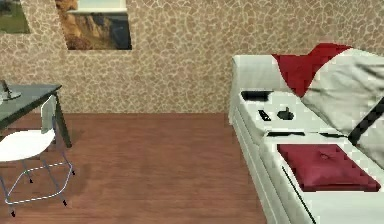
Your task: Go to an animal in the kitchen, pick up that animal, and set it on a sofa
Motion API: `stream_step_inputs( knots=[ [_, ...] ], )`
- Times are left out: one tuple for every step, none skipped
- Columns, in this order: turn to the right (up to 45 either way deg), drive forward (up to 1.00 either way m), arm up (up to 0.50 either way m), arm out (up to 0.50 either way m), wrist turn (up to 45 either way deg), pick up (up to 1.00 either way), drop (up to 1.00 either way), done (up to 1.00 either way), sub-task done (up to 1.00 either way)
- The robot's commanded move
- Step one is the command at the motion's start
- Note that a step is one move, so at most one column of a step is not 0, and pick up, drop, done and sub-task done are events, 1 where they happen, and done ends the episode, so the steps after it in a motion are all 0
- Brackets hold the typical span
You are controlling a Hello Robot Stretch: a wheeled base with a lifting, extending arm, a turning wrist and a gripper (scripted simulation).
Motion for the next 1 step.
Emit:
stream_step_inputs(
  knots=[
    [0.0, 1.0, 0.0, 0.0, 0.0, 0.0, 0.0, 0.0, 0.0]
  ],
)
